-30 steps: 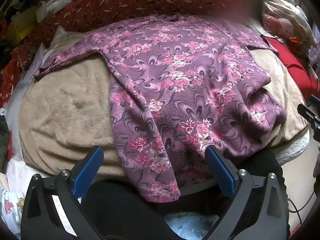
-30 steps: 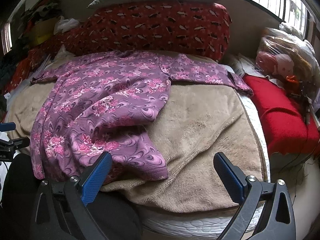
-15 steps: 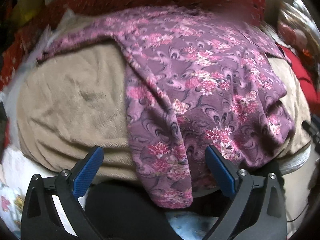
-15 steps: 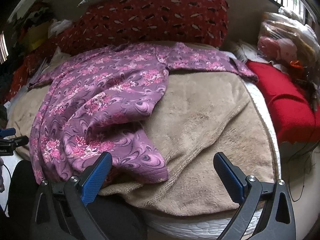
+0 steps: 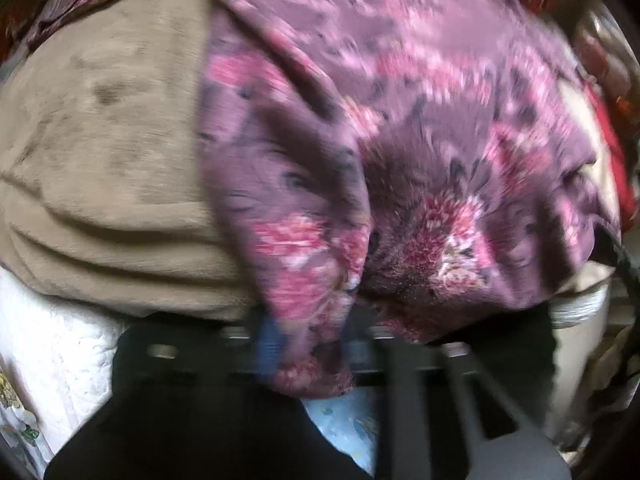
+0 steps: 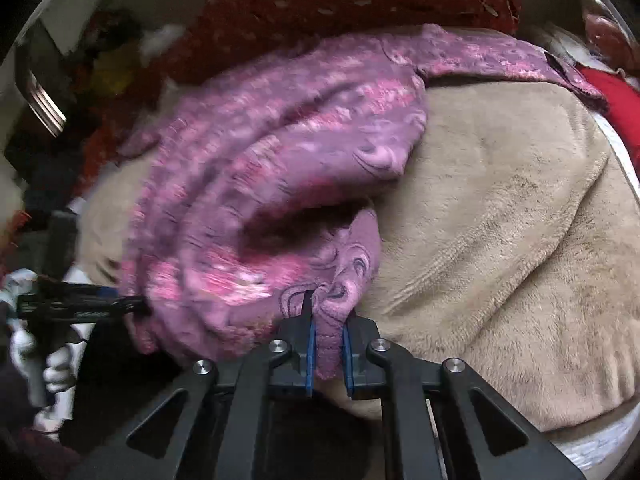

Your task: Fold small clothes

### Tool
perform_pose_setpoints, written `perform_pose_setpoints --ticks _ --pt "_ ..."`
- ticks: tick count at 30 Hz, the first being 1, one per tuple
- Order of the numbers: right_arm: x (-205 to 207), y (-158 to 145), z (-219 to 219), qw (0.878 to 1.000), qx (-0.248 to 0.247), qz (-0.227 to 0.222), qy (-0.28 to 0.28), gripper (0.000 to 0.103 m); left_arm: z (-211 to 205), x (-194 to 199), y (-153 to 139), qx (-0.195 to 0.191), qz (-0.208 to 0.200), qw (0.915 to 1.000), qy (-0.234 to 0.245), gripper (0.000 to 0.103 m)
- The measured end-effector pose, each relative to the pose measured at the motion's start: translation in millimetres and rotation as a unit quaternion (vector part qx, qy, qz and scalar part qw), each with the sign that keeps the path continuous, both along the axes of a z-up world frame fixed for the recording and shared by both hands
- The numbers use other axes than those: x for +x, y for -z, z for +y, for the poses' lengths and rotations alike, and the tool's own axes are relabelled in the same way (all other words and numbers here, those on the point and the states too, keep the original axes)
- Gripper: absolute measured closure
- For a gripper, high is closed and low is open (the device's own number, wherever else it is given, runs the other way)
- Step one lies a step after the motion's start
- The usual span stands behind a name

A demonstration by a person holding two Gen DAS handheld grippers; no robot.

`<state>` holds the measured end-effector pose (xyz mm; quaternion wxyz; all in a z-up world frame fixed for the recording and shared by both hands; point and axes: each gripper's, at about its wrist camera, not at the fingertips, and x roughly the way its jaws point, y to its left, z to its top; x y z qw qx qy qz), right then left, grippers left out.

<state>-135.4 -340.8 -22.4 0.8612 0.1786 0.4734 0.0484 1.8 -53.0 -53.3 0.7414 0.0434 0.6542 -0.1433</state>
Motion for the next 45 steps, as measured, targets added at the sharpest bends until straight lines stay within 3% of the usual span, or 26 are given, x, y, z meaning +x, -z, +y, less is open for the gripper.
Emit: perform_pose_setpoints --ticks 4,7,9,12,15,18,19,21,22,23,26,28,30,31,32,33,34,35,38,40,42,45 --pt "-39.5 -42.7 -12.1 0.996 0.063 -0.068 0.003 0.094 44.3 -2.7 -39.0 -0.088 0.011 0.9948 -0.049 0.093" --pt "-71.1 -58.8 -21.7 0.992 0.085 -0.088 0.024 0.094 62.6 -11.1 -39.2 -0.088 0.021 0.9941 -0.061 0.093" --pt "-86.3 -52.1 -25.4 0.992 0.092 -0.075 0.032 0.094 69.9 -10.1 -28.8 -0.073 0.033 0.9947 -0.065 0.093" --pt "-98.4 -20.9 -24.1 0.995 0.089 -0.016 0.043 0.094 78.9 -13.1 -6.2 -0.044 0.063 0.9937 -0.082 0.093" --pt "-99.3 10.2 -29.0 0.993 0.095 0.035 0.061 0.092 89.2 -15.2 -8.3 -0.073 0.067 0.9903 -0.098 0.093" --pt "-99.4 19.6 -42.9 0.989 0.097 0.068 0.088 0.086 91.7 -13.8 -32.6 -0.093 0.029 0.9911 -0.091 0.091" --pt "-98.2 15.2 -48.1 0.989 0.094 0.062 0.095 0.086 89.7 -11.2 -41.4 -0.096 0.014 0.9914 -0.087 0.084" --pt "-94.4 0.3 -62.8 0.989 0.089 0.033 0.117 0.079 84.0 1.9 -52.9 -0.106 -0.01 0.9905 -0.086 0.055" --pt "-91.0 -6.7 -66.8 0.988 0.09 0.018 0.127 0.067 81.5 10.4 -53.3 -0.113 -0.021 0.9894 -0.089 0.037" --pt "-86.2 -15.1 -73.8 0.986 0.09 -0.001 0.14 0.056 79.3 21.5 -50.8 -0.12 -0.027 0.9882 -0.092 0.034" --pt "-57.7 -22.8 -75.1 0.986 0.08 -0.028 0.145 0.052 68.5 50.8 -34.2 -0.129 0.002 0.9874 -0.092 0.034" --pt "-37.0 -19.8 -73.6 0.987 0.074 -0.023 0.139 0.051 59.4 63.8 -22.9 -0.132 0.026 0.9863 -0.095 0.034" --pt "-10.1 -10.1 -71.1 0.988 0.074 -0.009 0.137 0.051 54.4 77.5 -7.7 -0.105 0.037 0.9875 -0.112 0.034" --pt "3.8 -0.8 -68.8 0.988 0.071 0.004 0.139 0.052 55.0 80.8 -5.2 -0.1 0.041 0.9869 -0.12 0.044" --pt "13.2 7.3 -63.7 0.988 0.069 0.013 0.14 0.06 60.1 85.7 -3.9 -0.099 0.049 0.9848 -0.134 0.064" --pt "21.3 12.8 -61.4 0.989 0.075 0.023 0.128 0.075 66.1 88.5 -4.2 -0.105 0.053 0.982 -0.148 0.072" --pt "26.2 12.9 -57.6 0.99 0.08 0.022 0.113 0.097 77.8 90.9 -6.5 -0.129 0.056 0.9762 -0.165 0.081" --pt "26.3 10.8 -55.7 0.991 0.083 0.016 0.105 0.099 85.9 92.1 -7.3 -0.135 0.053 0.9734 -0.177 0.088" --pt "12.5 -6.6 -54.3 0.991 0.074 -0.041 0.107 0.099 112.5 97.9 -4.8 -0.117 0.045 0.9718 -0.2 0.089" --pt "9.1 7.0 -63.0 0.991 0.053 -0.005 0.122 0.099 125.5 101.4 -0.4 -0.158 0.071 0.962 -0.211 0.089" --pt "9.0 22.7 -67.7 0.99 0.05 0.038 0.128 0.098 133.4 105.9 -5.9 -0.187 0.072 0.9563 -0.213 0.089" --pt "-3.2 17.5 -71.3 0.986 0.074 0.024 0.15 0.092 144.9 123.3 -27.8 -0.209 0.031 0.9516 -0.223 0.081"
